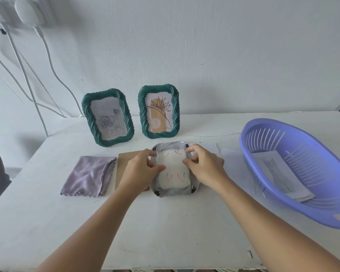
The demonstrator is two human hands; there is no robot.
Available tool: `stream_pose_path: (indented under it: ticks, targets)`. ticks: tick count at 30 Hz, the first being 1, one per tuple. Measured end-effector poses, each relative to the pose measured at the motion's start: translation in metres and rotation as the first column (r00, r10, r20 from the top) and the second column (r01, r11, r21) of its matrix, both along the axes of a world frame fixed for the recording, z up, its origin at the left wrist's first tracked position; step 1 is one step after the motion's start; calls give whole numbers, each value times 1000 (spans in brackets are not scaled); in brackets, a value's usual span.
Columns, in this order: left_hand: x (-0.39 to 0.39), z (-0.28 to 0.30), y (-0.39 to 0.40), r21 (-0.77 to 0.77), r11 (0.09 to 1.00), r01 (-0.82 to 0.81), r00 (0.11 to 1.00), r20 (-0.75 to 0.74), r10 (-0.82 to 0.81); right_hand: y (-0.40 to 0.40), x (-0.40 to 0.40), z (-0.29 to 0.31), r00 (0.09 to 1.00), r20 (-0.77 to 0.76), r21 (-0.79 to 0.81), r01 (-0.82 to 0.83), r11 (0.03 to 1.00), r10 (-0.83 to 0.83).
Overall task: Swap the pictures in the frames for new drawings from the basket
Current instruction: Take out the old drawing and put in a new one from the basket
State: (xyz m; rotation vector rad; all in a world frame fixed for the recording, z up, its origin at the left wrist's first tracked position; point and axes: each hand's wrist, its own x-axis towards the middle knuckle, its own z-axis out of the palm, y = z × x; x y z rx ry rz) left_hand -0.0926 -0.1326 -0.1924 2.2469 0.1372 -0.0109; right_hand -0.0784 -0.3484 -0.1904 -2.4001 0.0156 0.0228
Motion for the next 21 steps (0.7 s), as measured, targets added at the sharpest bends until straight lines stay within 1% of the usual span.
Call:
stream_pose_path:
  ticks: [4, 16, 21]
  targets:
    - [1, -2, -2, 56, 998, 22, 1000, 20, -23, 2, -1, -1, 999, 14, -76, -29, 997, 30]
    - [2, -10, -2, 122, 991, 53, 997, 57, -61, 1, 1, -6, 997, 48, -150, -54, 987, 62]
    - [5, -10, 0, 212, 976, 49, 993, 96, -71, 3, 2, -8, 994, 59, -193, -75, 978, 88]
